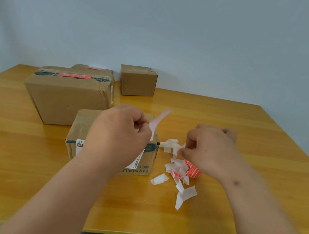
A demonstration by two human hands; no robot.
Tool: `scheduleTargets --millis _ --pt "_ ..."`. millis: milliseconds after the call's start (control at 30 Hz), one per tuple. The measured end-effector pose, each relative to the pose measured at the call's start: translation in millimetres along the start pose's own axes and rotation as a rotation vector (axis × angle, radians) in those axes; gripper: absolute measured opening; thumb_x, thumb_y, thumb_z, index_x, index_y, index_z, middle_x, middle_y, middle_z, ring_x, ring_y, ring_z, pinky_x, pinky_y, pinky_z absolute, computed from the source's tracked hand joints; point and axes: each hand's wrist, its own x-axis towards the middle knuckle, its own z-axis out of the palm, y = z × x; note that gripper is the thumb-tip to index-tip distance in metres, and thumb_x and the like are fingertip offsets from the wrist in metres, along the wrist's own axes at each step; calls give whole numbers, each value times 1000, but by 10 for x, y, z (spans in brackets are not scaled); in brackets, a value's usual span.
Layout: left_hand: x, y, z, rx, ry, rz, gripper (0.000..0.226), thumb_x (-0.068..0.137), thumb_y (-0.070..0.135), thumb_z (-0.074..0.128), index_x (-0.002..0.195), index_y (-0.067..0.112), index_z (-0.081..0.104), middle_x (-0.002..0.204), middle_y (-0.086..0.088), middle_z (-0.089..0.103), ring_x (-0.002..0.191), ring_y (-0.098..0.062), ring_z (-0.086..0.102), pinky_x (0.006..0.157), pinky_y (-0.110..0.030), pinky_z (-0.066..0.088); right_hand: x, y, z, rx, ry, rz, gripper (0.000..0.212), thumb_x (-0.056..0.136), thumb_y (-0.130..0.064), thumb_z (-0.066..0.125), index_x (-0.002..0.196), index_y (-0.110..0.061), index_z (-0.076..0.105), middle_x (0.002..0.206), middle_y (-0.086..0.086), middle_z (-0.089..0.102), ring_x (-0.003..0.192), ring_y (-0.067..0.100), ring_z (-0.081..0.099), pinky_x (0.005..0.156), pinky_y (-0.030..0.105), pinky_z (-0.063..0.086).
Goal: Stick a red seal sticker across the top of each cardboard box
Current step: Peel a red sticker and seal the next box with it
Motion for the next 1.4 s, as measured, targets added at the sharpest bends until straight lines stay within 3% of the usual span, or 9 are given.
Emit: scheduleTargets --millis 233,300,433,700,833,900,1033,1133,1400 --pt "-1 -99 46 55 74 195 18 79 17 56 68 11 69 71 2 65 69 -21 62 57 -41 54 46 -128 -75 371 66 30 29 87 -5 47 77 -24 67 73 -16 55 54 3 49 43 11 31" --pt "5 -106 60 98 95 240 17 79 14 59 66 9 68 70 -1 66 66 -23 61 57 -42 53 41 -169 -109 615 62 74 21 88 -21 54 74 -20 70 72 -7 65 60 8 58 53 17 41" --pt "10 -128 66 162 136 327 15 79 13 62 66 11 67 73 0 68 67 -23 62 61 -38 50 34 -271 -212 1144 -107 120 56 83 -60 53 67 -9 69 68 5 67 63 18 55 68 37 42" --pt "38 -206 46 162 134 384 14 84 17 62 73 15 71 82 4 71 76 -18 64 67 -35 50 87 -331 -230 1063 -91 52 20 84 -21 64 67 -12 68 69 3 67 64 13 56 72 40 45" --pt "21 -114 -139 -456 -4 -130 20 92 20 61 102 32 73 95 16 71 82 7 60 76 -13 50 81 -301 -240 978 -16 18 20 88 -26 60 74 -13 66 76 4 69 72 15 61 89 54 47" --pt "55 -143 -212 -731 -46 -343 26 96 19 52 108 34 70 102 16 71 96 0 63 89 -27 51 73 -300 -274 977 -23 -46 20 90 -28 58 76 -16 66 78 8 67 75 16 60 92 55 44" --pt "156 -209 -280 -807 -251 -455 31 97 45 46 108 29 70 102 1 73 99 -15 67 90 -40 52 84 -388 -300 947 -110 -206 18 84 -38 56 78 -24 65 76 -2 64 78 14 59 88 46 46" --pt "188 -247 -329 -934 -289 -466 20 91 29 60 94 13 72 83 -6 72 73 -14 65 69 -30 50 107 -434 -297 913 -110 -215 19 92 -33 58 77 -22 64 74 -7 64 76 11 60 84 43 47" --pt "206 -443 -395 -598 -107 -298 10 86 11 71 83 20 76 71 0 73 63 -10 65 61 -22 53 239 -606 -147 887 -16 39 22 86 -41 66 77 -23 75 73 -10 72 71 4 65 75 30 50"
